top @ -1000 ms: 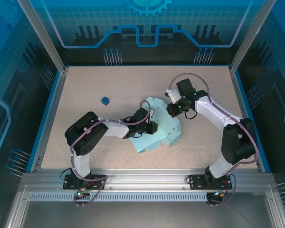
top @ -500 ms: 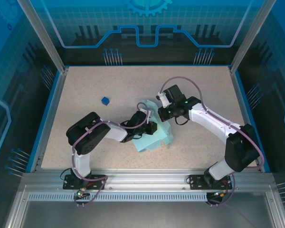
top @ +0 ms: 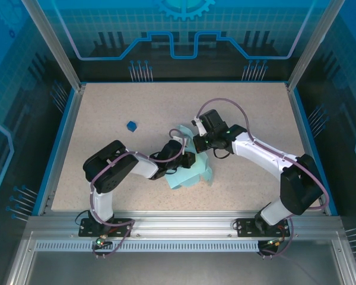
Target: Fold the paper box
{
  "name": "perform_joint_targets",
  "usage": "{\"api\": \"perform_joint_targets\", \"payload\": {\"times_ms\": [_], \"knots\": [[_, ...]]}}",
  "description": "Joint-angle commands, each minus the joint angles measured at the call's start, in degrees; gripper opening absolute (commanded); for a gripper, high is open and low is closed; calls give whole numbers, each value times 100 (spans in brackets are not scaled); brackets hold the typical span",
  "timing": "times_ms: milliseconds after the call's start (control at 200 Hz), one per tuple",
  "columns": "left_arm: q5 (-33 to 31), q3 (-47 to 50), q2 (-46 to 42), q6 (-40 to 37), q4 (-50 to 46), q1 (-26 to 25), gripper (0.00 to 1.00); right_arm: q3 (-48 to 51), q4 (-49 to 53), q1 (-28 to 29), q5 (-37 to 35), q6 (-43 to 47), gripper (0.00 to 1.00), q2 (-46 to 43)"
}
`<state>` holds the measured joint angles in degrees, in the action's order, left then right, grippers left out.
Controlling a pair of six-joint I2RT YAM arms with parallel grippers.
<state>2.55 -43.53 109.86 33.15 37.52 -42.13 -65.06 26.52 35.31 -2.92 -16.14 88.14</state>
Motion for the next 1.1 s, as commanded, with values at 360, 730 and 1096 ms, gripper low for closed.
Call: {"api": "perform_joint_targets", "payload": {"times_ms": [360,730,1096], "knots": [[-158,239,-440,42,-172,26,27,-622,500,873,-3149,1640,0,521],[-161,786,-1617,114,-713,327,42,-329,-374,1206,-4474,2314,0,838],[-677,959,-3291,-102,-2680,853,47,-68,-1137,1382,-5402,2977,0,1216]]}}
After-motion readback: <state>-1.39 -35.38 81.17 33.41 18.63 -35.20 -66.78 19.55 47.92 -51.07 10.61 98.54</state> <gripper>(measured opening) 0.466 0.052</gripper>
